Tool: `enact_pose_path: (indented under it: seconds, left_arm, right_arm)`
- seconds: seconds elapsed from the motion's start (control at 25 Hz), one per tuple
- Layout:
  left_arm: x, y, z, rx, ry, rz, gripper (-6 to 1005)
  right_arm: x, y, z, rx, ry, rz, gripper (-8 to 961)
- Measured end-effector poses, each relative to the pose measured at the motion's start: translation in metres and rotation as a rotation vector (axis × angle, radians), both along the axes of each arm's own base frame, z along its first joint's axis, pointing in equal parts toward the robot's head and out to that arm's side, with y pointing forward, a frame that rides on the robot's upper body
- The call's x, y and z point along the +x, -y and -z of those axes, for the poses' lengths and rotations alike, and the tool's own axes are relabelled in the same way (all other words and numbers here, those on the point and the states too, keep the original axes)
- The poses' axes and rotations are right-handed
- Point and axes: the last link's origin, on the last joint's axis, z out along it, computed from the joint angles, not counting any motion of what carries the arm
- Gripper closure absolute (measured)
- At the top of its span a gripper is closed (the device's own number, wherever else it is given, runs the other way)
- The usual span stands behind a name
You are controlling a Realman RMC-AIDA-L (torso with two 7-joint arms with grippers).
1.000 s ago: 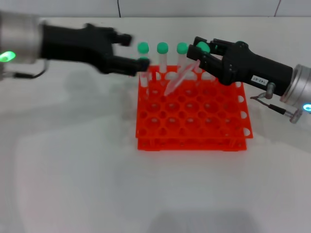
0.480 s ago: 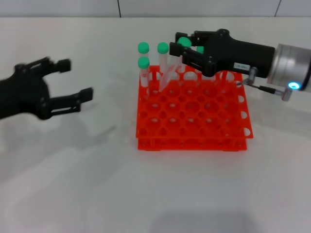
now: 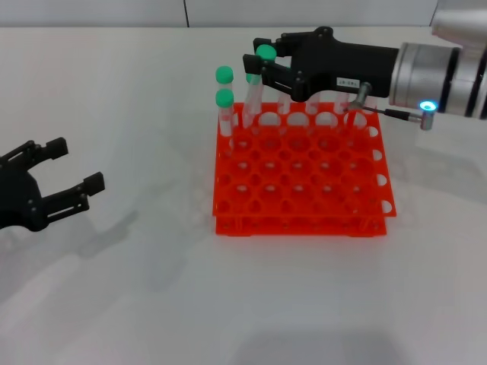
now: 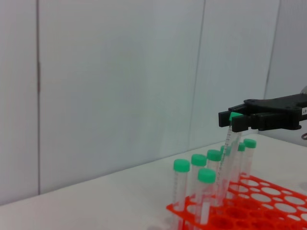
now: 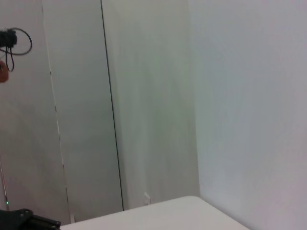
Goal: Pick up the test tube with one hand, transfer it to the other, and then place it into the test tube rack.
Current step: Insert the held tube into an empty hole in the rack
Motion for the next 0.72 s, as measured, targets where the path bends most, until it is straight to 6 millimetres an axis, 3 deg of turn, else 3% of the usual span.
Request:
enact_pose_path:
  seconds: [0.72]
  left_arm:
    - [0.0004,-0.0047,0.0017,0.004,0.000,0.012,134]
  right_arm:
    - [-0.0019,-0.0076,0.0062,-0.007,0.075,0.023,688]
